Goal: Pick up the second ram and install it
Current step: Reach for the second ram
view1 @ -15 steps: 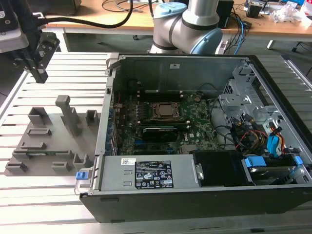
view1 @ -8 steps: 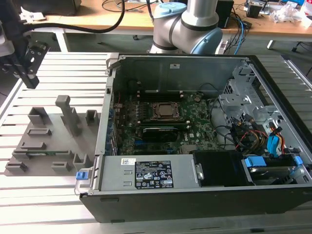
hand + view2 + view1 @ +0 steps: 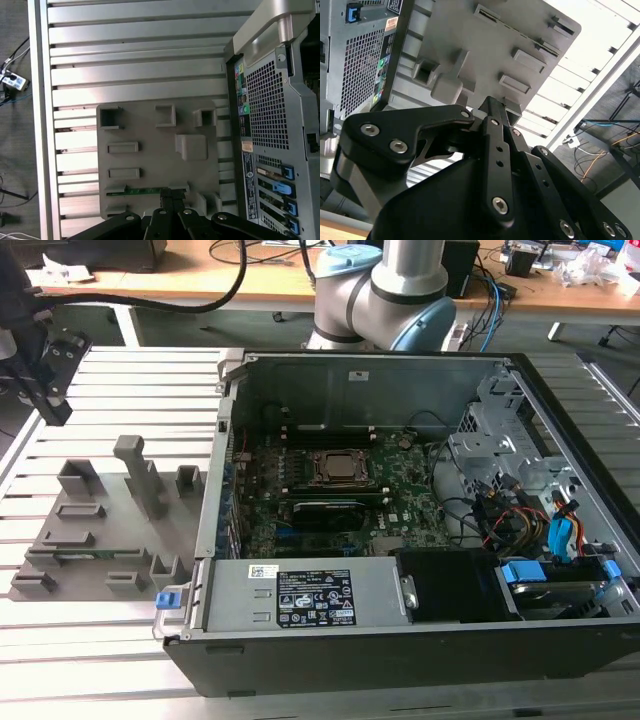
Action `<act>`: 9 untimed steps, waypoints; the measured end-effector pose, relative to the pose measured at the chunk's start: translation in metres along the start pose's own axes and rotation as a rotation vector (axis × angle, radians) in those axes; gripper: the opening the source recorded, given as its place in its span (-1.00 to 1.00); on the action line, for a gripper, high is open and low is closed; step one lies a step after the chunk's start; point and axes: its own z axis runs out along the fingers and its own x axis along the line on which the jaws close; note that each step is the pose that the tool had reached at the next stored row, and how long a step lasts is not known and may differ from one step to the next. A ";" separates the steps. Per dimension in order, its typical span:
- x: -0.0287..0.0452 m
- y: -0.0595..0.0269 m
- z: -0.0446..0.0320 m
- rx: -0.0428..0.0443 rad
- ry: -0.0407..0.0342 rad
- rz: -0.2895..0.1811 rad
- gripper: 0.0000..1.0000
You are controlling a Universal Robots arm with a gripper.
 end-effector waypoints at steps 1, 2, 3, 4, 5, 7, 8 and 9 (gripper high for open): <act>0.0006 -0.0017 0.0006 0.0000 -0.0001 0.000 -0.80; 0.0011 -0.0038 0.0009 0.0000 -0.0001 0.000 -0.80; 0.0015 -0.0073 0.0013 0.0000 -0.0001 0.000 -0.80; 0.0019 -0.0108 0.0016 0.0001 0.0000 0.000 -0.80; 0.0020 -0.0125 0.0018 0.0000 0.0000 0.000 -0.80; 0.0022 -0.0165 0.0026 0.0006 -0.0001 0.000 -0.80; 0.0024 -0.0172 0.0029 0.0013 -0.0002 0.000 -0.80; 0.0025 -0.0174 0.0031 0.0016 -0.0003 0.000 -0.80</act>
